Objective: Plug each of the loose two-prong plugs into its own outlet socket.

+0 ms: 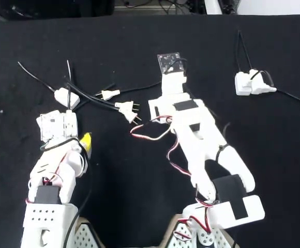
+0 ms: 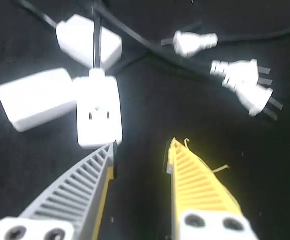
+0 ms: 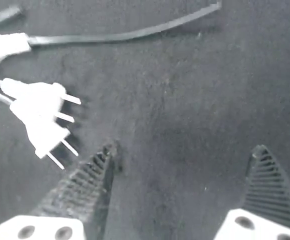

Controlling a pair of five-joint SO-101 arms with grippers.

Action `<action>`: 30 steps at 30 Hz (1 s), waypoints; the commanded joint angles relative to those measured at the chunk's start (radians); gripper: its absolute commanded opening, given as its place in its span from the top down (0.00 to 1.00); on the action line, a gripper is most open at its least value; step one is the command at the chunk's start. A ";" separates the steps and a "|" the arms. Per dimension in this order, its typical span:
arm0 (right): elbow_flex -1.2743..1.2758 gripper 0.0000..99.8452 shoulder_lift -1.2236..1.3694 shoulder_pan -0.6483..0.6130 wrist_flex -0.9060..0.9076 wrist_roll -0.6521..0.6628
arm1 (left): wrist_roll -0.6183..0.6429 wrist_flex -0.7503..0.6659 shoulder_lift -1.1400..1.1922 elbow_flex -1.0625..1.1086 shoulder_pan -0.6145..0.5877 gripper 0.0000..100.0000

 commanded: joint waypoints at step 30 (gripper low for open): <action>0.252 0.62 -0.179 -0.015 -0.302 0.002 | -0.009 0.118 0.005 -0.278 -0.228 0.81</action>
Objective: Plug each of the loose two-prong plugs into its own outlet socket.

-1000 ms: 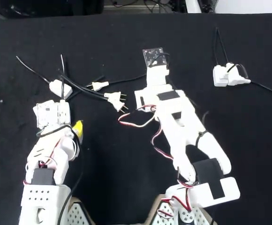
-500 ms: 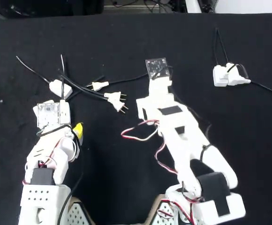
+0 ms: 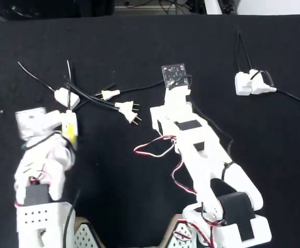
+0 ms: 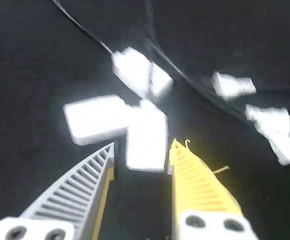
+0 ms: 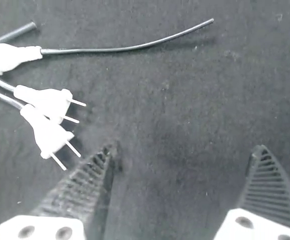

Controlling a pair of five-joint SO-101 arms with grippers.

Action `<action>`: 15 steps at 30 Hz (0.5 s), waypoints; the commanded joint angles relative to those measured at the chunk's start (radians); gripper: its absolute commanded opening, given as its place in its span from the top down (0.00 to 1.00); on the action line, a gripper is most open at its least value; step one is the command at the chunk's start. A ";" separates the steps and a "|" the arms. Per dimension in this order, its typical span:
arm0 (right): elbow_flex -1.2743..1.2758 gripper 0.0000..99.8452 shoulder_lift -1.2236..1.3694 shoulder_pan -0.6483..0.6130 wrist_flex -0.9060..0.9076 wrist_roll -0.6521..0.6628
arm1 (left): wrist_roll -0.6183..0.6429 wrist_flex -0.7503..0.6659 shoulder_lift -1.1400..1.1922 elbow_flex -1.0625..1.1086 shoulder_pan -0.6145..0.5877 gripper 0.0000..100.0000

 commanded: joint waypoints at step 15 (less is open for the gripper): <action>-0.016 0.62 0.001 -0.011 -0.029 0.003 | -0.193 0.198 0.084 -0.371 -0.013 0.81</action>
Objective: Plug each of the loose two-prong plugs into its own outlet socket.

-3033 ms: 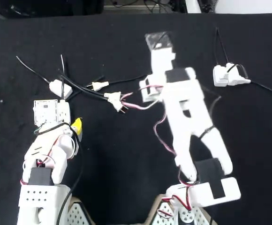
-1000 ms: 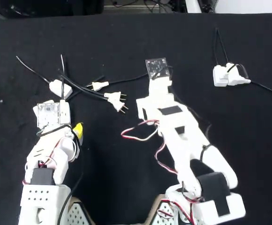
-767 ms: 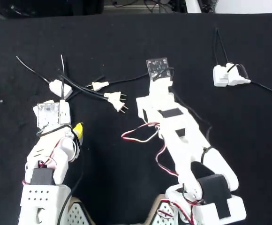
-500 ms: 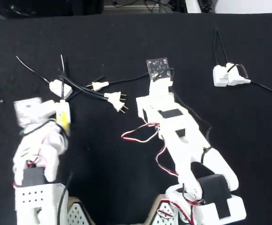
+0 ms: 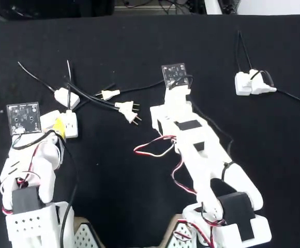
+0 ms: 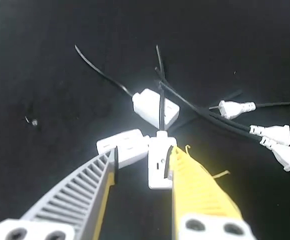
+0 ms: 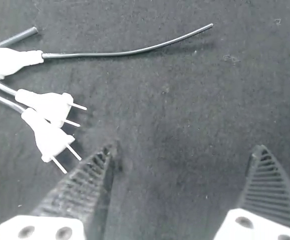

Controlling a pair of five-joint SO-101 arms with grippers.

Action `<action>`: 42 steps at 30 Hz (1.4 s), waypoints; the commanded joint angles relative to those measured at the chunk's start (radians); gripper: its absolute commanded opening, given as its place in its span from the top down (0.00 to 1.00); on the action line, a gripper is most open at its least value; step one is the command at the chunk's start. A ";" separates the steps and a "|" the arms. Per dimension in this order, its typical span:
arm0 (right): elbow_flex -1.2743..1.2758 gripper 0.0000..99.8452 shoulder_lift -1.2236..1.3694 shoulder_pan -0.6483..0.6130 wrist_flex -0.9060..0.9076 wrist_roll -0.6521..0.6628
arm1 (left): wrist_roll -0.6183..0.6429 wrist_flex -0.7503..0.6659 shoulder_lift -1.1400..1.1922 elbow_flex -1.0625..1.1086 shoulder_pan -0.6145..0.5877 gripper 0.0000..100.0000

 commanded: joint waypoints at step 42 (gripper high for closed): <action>-0.021 0.62 0.002 -0.081 -0.014 0.005 | 0.077 -0.232 1.531 -0.697 0.058 0.75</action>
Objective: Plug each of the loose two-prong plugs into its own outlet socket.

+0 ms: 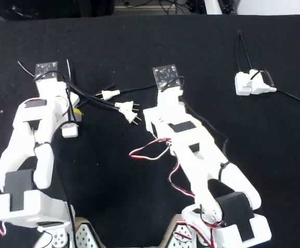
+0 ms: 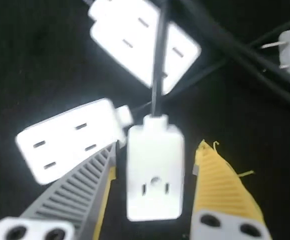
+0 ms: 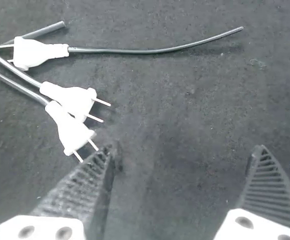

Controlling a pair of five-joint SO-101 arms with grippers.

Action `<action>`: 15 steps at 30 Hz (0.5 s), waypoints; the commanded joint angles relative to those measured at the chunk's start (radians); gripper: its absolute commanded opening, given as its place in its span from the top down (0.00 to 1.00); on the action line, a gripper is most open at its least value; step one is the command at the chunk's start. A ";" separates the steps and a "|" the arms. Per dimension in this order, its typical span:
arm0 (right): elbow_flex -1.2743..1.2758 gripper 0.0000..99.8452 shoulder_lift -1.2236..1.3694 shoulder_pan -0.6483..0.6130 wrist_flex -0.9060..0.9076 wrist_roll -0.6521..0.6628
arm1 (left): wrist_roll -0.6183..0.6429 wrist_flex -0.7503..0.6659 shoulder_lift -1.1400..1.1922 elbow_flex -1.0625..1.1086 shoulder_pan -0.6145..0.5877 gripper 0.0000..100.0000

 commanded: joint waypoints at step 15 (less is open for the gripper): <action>-0.021 0.62 0.002 -0.020 -0.012 0.005 | 0.002 -0.021 0.080 -0.036 0.074 0.75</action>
